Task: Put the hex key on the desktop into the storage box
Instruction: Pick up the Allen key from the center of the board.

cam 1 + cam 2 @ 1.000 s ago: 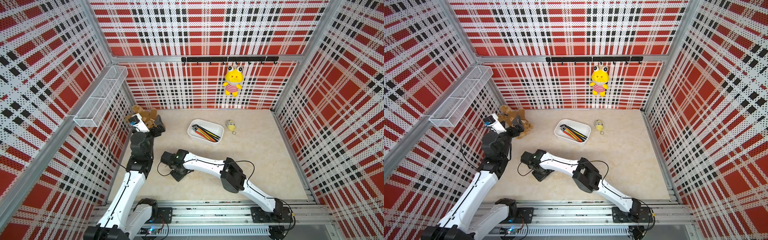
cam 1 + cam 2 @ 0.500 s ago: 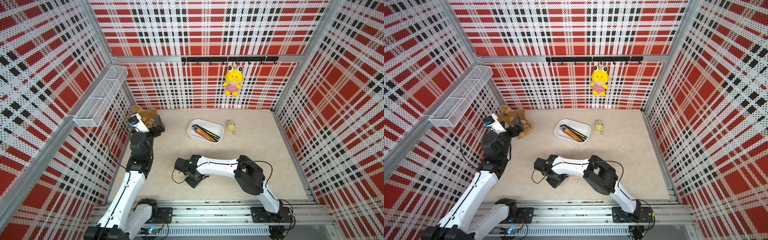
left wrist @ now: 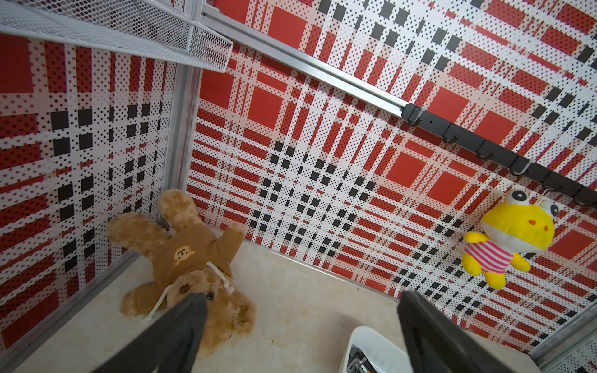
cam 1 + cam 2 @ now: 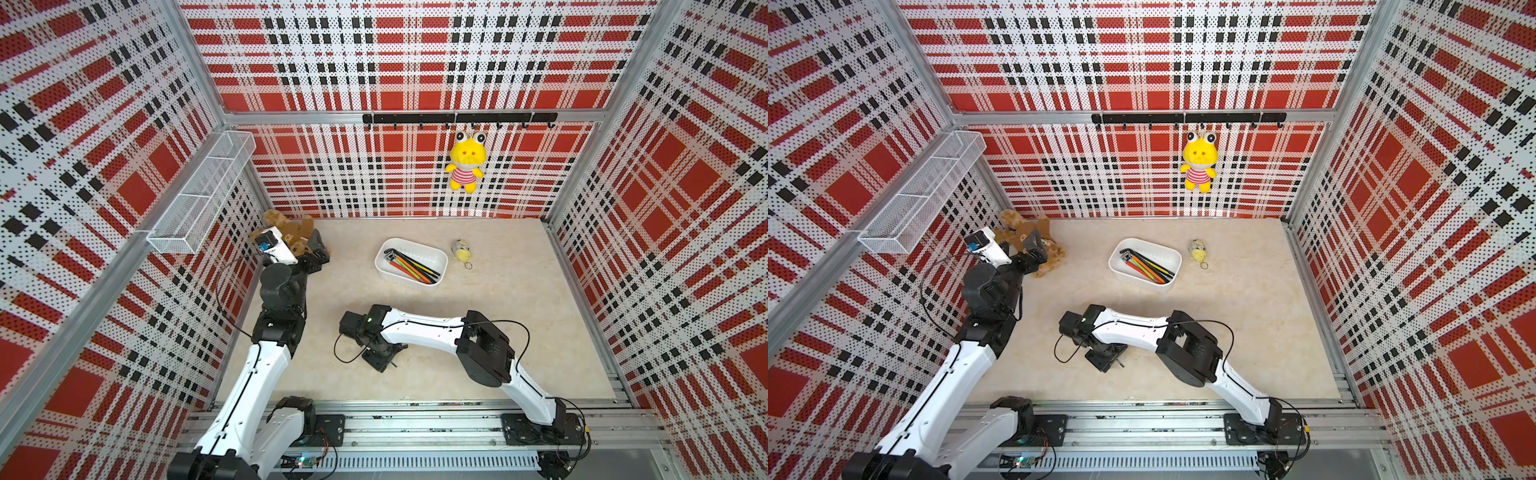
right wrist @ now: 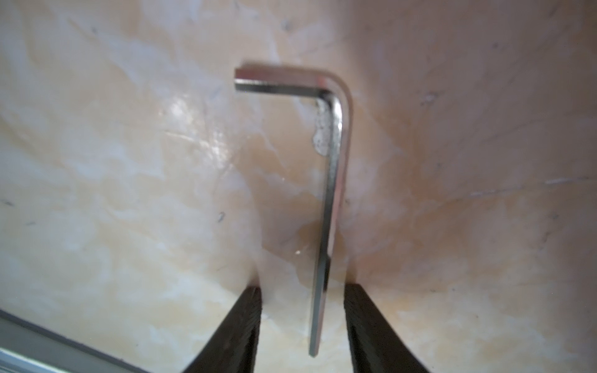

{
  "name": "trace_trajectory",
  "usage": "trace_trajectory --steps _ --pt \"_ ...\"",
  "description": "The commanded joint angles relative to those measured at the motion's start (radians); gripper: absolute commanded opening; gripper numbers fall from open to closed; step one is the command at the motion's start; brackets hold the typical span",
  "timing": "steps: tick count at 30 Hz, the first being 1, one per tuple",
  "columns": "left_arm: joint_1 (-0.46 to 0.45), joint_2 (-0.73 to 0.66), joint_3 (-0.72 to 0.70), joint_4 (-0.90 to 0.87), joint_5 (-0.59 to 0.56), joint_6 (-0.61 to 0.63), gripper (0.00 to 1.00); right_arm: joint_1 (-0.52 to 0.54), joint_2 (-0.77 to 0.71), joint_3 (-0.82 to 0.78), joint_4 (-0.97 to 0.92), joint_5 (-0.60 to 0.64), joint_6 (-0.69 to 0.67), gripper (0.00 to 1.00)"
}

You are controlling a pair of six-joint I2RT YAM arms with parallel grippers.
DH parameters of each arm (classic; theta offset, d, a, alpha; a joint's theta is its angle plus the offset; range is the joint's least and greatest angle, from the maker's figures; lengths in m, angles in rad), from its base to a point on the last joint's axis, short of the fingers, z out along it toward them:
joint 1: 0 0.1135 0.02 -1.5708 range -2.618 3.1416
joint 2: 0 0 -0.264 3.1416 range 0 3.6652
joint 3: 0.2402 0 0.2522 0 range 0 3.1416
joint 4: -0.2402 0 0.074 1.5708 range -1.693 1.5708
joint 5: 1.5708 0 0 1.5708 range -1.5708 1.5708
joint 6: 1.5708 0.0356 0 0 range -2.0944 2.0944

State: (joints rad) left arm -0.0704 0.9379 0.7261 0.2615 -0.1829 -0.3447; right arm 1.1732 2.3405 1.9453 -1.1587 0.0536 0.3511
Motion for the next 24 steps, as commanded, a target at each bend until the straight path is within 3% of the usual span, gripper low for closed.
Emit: trace_trajectory --steps 1,10,12,16,18,24 --pt "0.007 -0.017 0.001 0.010 -0.010 0.000 0.99 -0.024 0.066 0.039 0.014 0.008 -0.006 0.49" --pt "0.007 -0.014 -0.002 0.013 -0.011 0.000 0.99 -0.043 0.107 0.102 0.043 -0.030 0.009 0.41" --pt "0.008 -0.015 -0.004 0.013 -0.013 0.000 0.99 -0.043 0.119 0.103 0.036 -0.032 0.015 0.27" --pt "0.006 -0.014 -0.005 0.012 -0.012 0.000 0.99 -0.043 0.116 0.068 0.026 -0.024 0.040 0.16" --pt "0.007 -0.014 -0.005 0.014 -0.014 0.000 0.99 -0.041 0.107 0.039 0.027 -0.019 0.054 0.01" --pt "0.008 -0.014 -0.007 0.014 -0.014 -0.001 0.99 -0.027 0.087 -0.009 0.025 0.010 0.087 0.00"
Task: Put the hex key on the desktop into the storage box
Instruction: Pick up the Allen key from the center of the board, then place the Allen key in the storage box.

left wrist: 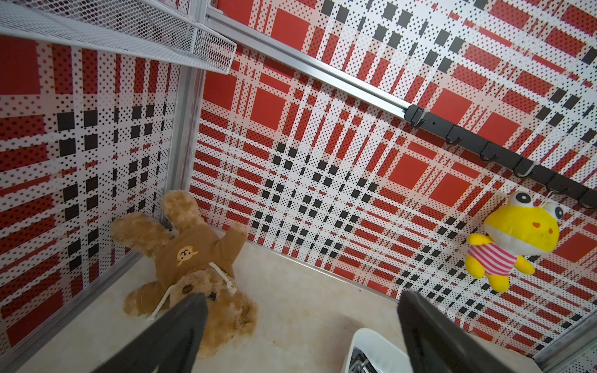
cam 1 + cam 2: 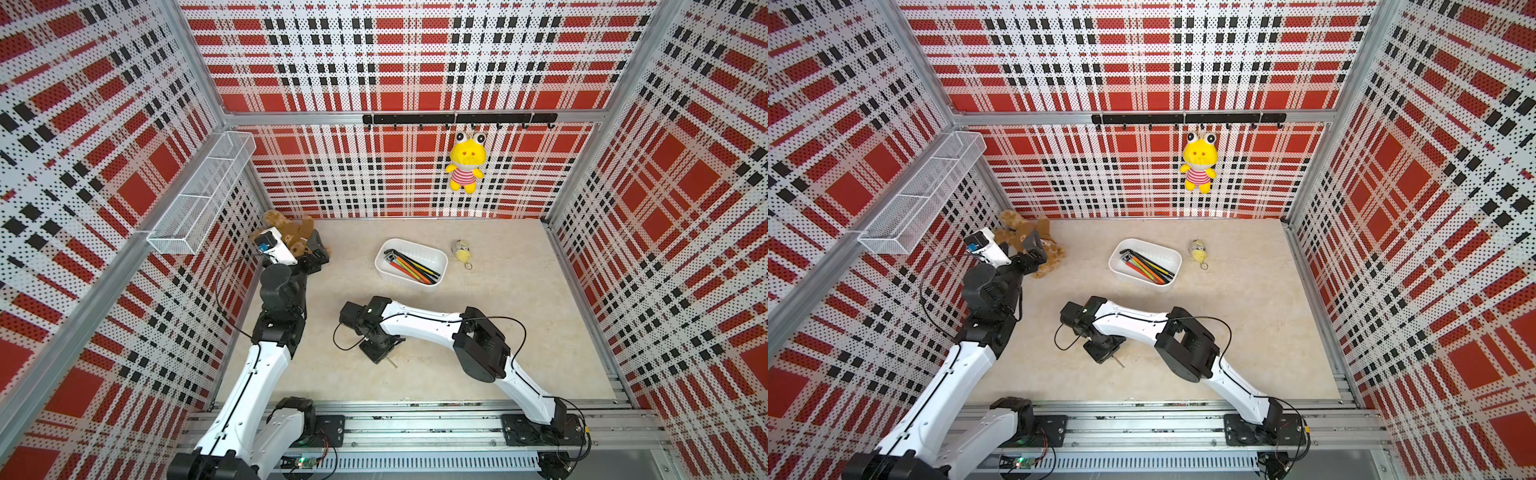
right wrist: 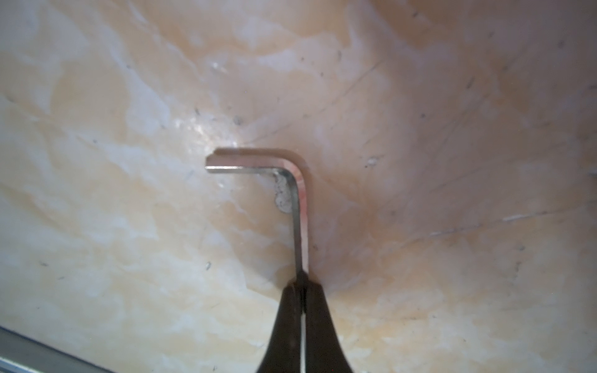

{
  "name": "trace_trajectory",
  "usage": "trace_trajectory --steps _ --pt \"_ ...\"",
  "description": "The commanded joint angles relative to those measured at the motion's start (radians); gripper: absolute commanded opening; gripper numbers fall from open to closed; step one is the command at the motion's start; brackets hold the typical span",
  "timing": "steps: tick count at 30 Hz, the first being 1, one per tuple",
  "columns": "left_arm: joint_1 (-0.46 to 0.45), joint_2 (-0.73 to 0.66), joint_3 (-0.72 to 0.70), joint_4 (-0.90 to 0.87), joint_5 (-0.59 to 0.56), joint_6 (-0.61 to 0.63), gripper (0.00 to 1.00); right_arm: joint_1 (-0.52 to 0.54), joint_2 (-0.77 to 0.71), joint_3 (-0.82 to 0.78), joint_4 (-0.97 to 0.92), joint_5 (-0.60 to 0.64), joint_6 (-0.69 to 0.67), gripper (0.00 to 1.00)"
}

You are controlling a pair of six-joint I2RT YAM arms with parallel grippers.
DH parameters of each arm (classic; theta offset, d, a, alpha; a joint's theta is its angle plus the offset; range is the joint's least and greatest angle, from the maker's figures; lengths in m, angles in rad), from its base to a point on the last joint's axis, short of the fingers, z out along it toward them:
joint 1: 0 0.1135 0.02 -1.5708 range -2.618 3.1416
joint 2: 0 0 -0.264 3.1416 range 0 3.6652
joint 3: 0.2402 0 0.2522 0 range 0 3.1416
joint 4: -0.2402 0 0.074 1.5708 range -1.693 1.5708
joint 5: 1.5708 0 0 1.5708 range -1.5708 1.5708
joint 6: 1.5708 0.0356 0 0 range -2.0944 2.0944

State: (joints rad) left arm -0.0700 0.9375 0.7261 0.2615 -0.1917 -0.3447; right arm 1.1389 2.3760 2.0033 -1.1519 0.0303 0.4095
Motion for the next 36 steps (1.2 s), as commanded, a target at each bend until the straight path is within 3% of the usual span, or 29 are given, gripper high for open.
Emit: trace_trajectory --steps 1,21,27,36 --pt "0.006 -0.015 -0.007 0.015 -0.005 -0.001 0.99 0.008 0.045 -0.069 0.023 0.038 0.032 0.00" --pt "0.008 -0.023 -0.004 0.015 -0.018 0.000 0.99 -0.106 -0.257 -0.126 0.134 0.067 -0.082 0.00" --pt "0.013 -0.022 -0.002 0.016 -0.011 -0.004 0.99 -0.259 -0.311 -0.107 0.152 0.061 -0.199 0.00" --pt "0.018 -0.014 -0.004 0.018 -0.008 -0.010 0.99 -0.500 -0.185 0.166 0.177 0.041 -0.403 0.00"
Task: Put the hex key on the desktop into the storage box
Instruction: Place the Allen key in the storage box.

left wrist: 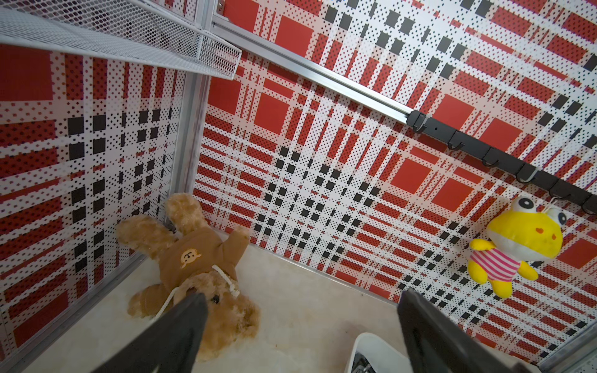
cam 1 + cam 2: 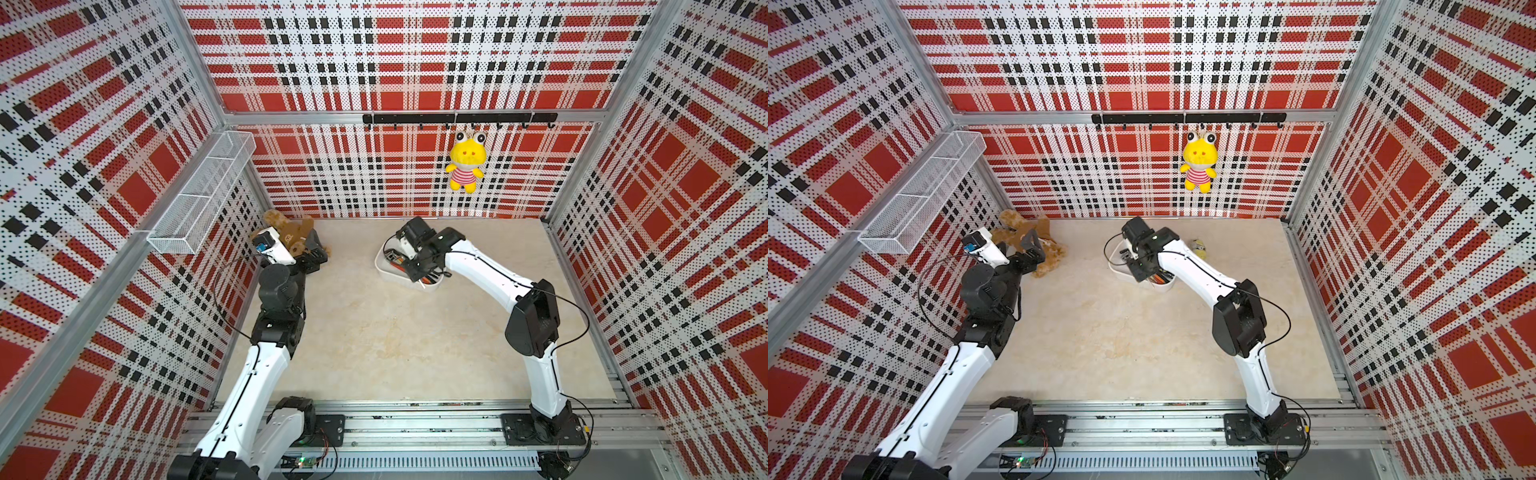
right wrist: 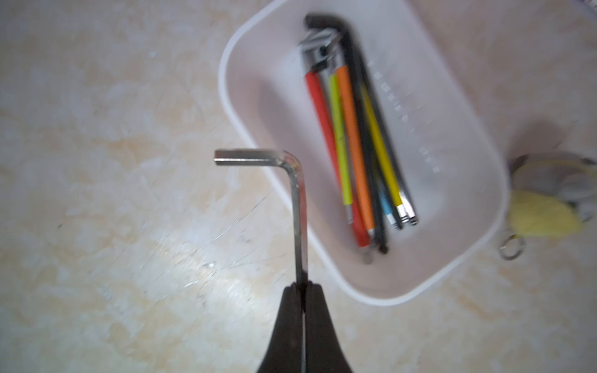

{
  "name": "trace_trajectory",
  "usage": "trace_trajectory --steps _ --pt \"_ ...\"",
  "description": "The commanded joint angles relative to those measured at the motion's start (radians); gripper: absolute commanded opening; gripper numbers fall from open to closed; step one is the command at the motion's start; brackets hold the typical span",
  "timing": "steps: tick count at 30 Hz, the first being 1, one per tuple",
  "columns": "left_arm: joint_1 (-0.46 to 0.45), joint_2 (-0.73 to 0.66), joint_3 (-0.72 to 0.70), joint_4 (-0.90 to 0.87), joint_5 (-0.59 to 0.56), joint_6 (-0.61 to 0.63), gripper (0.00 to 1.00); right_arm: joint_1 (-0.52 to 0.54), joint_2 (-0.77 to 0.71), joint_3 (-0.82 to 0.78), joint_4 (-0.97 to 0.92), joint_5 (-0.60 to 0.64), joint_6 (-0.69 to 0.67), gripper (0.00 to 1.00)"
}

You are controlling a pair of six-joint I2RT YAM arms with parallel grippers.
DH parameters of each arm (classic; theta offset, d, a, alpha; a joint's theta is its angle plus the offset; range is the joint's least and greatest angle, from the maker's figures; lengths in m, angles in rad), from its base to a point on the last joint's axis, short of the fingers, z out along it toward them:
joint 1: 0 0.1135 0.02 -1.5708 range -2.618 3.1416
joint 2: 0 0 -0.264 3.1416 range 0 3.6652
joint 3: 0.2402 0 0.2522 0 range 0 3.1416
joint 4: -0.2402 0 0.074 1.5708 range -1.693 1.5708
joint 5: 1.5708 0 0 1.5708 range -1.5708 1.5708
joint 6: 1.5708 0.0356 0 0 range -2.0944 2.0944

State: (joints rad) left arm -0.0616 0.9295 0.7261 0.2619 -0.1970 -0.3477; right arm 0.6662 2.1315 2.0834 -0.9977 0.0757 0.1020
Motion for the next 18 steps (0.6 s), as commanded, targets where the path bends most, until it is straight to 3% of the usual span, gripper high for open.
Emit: trace_trajectory --steps 1,6,11,18 --pt "0.009 -0.006 -0.004 0.019 -0.001 -0.008 0.99 -0.042 0.098 0.140 0.015 0.010 -0.104 0.00" --pt "0.009 -0.006 0.002 0.010 0.001 -0.007 0.99 -0.075 0.300 0.388 -0.074 -0.012 -0.201 0.00" --pt "0.000 -0.014 -0.001 0.006 -0.021 0.002 0.99 -0.081 0.329 0.254 0.027 -0.025 -0.242 0.00" --pt "-0.010 -0.003 0.006 -0.002 -0.029 0.012 0.99 -0.093 0.406 0.232 0.023 -0.053 -0.234 0.00"
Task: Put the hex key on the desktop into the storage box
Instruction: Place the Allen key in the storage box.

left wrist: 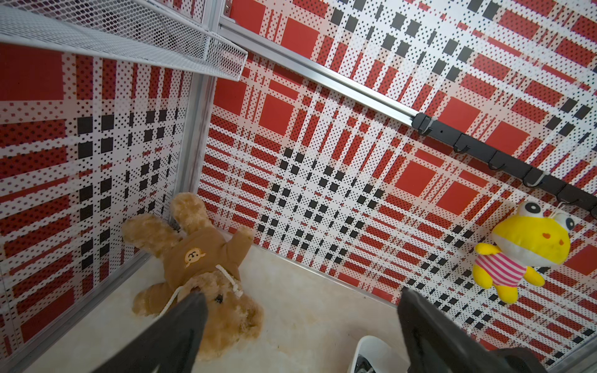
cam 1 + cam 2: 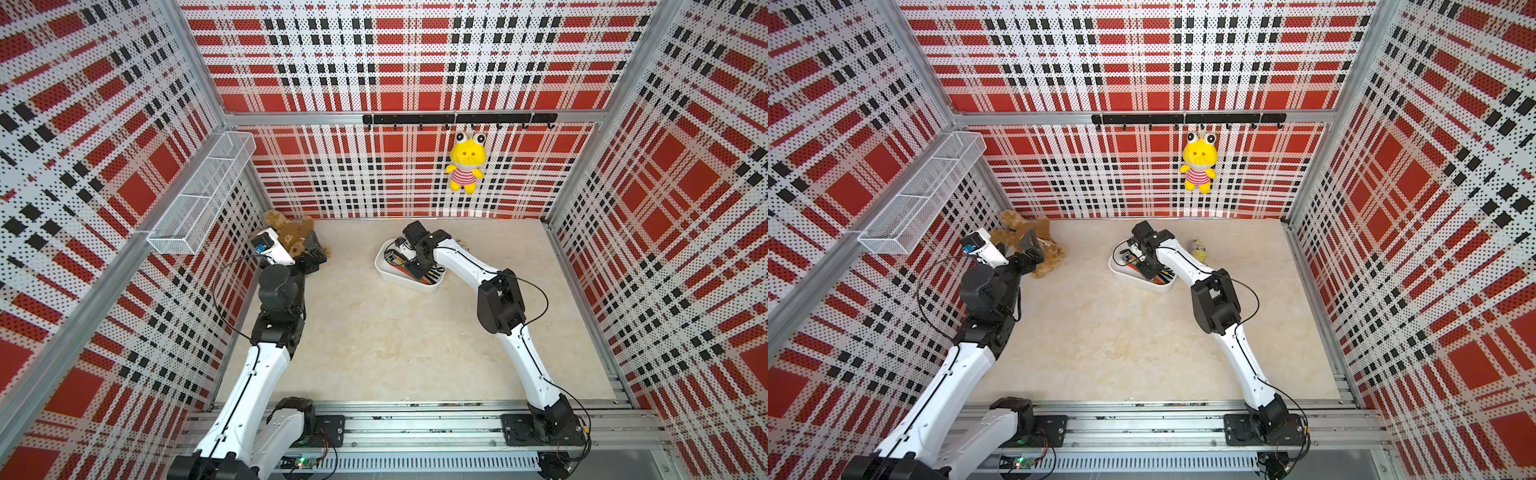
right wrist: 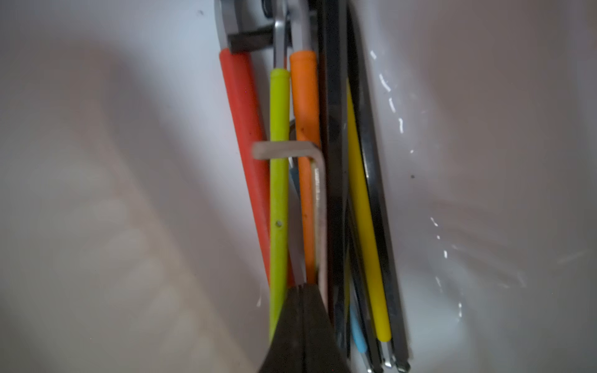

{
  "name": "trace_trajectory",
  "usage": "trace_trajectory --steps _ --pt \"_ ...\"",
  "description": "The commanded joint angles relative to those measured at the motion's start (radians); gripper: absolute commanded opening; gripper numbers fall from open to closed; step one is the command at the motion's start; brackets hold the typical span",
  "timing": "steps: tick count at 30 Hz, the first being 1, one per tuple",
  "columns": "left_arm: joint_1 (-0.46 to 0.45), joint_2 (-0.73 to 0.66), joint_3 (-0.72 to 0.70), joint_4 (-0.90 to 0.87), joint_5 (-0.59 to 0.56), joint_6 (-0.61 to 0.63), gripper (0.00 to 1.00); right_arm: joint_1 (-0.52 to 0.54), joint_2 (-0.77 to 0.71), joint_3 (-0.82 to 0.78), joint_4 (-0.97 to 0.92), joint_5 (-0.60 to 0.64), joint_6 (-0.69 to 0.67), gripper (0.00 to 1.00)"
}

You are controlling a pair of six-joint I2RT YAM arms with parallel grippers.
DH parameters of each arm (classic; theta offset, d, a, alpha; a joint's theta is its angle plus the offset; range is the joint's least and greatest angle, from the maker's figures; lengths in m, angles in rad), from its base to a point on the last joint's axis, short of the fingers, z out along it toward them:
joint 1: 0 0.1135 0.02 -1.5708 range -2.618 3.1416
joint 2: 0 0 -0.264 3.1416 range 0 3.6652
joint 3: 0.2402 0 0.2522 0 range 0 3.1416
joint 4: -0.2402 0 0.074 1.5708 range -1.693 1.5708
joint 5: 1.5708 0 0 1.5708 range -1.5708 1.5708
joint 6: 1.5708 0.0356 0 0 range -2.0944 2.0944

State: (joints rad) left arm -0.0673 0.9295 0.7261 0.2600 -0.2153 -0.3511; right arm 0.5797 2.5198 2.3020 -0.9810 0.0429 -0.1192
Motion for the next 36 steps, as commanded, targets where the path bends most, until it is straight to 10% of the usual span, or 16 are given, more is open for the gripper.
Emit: trace_trajectory --steps 1,9,14,27,36 --pt "-0.004 -0.003 0.005 0.000 -0.012 0.015 0.99 -0.006 0.029 0.017 0.000 -0.029 -0.014 0.00" --pt "-0.006 0.002 -0.001 0.003 -0.015 0.015 0.99 -0.011 0.020 -0.016 0.035 -0.056 0.016 0.00" --pt "-0.007 0.009 -0.002 0.005 -0.014 0.015 0.99 -0.012 -0.076 -0.059 0.082 -0.075 0.028 0.57" --pt "-0.003 0.029 -0.037 0.057 -0.078 0.021 0.99 -0.026 -0.424 -0.218 0.213 -0.162 0.067 0.73" --pt "0.020 0.055 -0.212 0.244 -0.183 0.093 0.98 -0.076 -0.899 -0.829 0.586 -0.117 0.117 1.00"
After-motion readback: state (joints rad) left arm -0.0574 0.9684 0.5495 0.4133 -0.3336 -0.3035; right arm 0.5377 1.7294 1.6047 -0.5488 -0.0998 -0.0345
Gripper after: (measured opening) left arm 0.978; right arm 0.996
